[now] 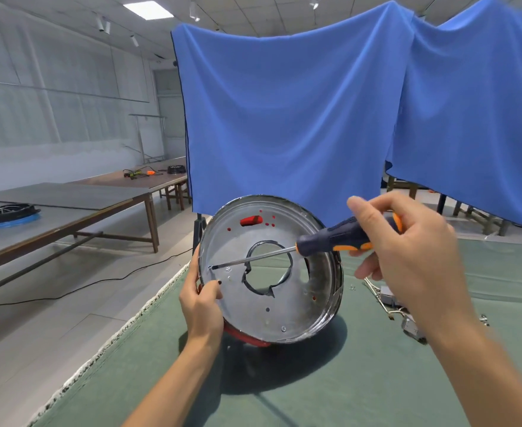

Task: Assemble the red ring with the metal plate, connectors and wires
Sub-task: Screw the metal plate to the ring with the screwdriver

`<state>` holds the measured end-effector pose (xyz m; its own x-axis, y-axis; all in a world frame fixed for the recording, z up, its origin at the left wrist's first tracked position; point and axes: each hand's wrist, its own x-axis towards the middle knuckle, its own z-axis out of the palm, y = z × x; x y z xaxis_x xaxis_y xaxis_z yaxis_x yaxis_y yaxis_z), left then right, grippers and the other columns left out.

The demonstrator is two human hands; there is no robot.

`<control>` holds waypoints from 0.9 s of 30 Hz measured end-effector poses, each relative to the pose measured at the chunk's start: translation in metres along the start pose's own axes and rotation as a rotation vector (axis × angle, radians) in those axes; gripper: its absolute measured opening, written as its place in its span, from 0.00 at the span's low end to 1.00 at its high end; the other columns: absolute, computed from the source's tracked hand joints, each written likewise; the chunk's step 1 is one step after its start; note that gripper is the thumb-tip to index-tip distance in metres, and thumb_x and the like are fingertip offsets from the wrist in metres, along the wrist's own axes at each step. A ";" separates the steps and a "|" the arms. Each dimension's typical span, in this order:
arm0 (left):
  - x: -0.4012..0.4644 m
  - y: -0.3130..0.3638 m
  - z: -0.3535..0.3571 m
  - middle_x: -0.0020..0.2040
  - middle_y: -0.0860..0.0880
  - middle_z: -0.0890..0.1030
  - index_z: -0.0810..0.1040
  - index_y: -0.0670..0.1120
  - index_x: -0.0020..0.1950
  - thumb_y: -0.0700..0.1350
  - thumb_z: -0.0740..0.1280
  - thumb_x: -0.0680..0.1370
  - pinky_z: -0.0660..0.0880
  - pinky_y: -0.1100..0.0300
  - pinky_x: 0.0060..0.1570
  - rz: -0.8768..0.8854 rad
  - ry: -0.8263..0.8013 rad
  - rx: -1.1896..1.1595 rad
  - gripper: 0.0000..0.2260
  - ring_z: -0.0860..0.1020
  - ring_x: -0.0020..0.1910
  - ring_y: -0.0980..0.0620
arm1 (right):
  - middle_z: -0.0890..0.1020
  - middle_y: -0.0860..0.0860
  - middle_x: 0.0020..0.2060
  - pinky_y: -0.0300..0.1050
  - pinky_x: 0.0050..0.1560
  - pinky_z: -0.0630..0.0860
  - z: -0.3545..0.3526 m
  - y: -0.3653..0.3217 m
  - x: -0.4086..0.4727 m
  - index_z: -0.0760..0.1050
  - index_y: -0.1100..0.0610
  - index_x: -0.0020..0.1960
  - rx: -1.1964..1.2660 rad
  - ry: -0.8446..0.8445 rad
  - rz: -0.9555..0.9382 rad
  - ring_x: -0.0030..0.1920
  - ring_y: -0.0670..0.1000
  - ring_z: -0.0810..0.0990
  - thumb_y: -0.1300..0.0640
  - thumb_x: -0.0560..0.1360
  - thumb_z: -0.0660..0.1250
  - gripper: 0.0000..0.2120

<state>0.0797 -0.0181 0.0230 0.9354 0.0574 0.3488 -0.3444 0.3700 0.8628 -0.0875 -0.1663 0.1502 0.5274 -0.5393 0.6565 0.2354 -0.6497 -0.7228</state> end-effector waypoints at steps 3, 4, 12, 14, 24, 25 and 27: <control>0.002 -0.004 0.003 0.44 0.58 0.83 0.74 0.54 0.65 0.37 0.57 0.62 0.74 0.66 0.31 -0.003 0.052 -0.006 0.32 0.76 0.33 0.62 | 0.82 0.48 0.31 0.57 0.40 0.79 -0.002 0.005 0.004 0.70 0.48 0.41 -0.177 -0.110 0.105 0.34 0.53 0.83 0.31 0.72 0.57 0.20; 0.003 -0.005 0.005 0.45 0.57 0.83 0.74 0.51 0.67 0.37 0.57 0.63 0.75 0.66 0.31 -0.013 0.078 -0.010 0.32 0.77 0.33 0.62 | 0.82 0.48 0.35 0.58 0.43 0.79 -0.001 0.006 0.006 0.69 0.46 0.44 -0.159 -0.179 0.131 0.38 0.54 0.82 0.35 0.72 0.59 0.15; 0.004 -0.014 0.008 0.57 0.48 0.79 0.71 0.53 0.70 0.40 0.58 0.64 0.79 0.56 0.42 -0.054 0.178 0.043 0.33 0.77 0.44 0.55 | 0.80 0.52 0.29 0.51 0.38 0.78 0.007 0.008 0.000 0.72 0.53 0.37 -0.271 -0.199 0.089 0.32 0.58 0.80 0.35 0.72 0.60 0.21; 0.004 -0.015 0.004 0.60 0.50 0.78 0.68 0.53 0.72 0.39 0.58 0.66 0.78 0.59 0.41 -0.065 0.194 0.070 0.33 0.77 0.44 0.60 | 0.81 0.51 0.36 0.51 0.41 0.79 0.007 0.010 0.001 0.71 0.50 0.43 -0.235 -0.296 0.199 0.36 0.57 0.81 0.36 0.72 0.61 0.16; -0.001 -0.009 -0.002 0.64 0.47 0.77 0.67 0.53 0.73 0.41 0.59 0.65 0.78 0.44 0.55 -0.075 0.154 0.143 0.35 0.77 0.57 0.47 | 0.82 0.44 0.34 0.48 0.30 0.78 0.009 0.000 -0.002 0.66 0.47 0.47 0.019 -0.355 0.122 0.30 0.53 0.80 0.51 0.72 0.68 0.11; -0.001 -0.009 -0.002 0.63 0.47 0.77 0.67 0.53 0.73 0.41 0.59 0.65 0.78 0.44 0.54 -0.073 0.147 0.143 0.34 0.77 0.57 0.47 | 0.82 0.43 0.32 0.46 0.27 0.77 0.008 -0.002 -0.004 0.67 0.49 0.47 0.028 -0.359 0.095 0.28 0.53 0.80 0.54 0.73 0.68 0.10; -0.003 -0.009 -0.001 0.62 0.48 0.77 0.67 0.53 0.72 0.41 0.58 0.65 0.80 0.47 0.51 -0.052 0.132 0.144 0.33 0.78 0.55 0.48 | 0.81 0.47 0.29 0.44 0.26 0.74 0.006 -0.002 -0.004 0.68 0.51 0.42 -0.053 -0.289 0.022 0.26 0.54 0.78 0.43 0.73 0.67 0.13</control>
<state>0.0801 -0.0206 0.0138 0.9512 0.1664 0.2599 -0.2947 0.2398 0.9250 -0.0849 -0.1598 0.1475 0.7441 -0.3833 0.5471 0.1828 -0.6708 -0.7187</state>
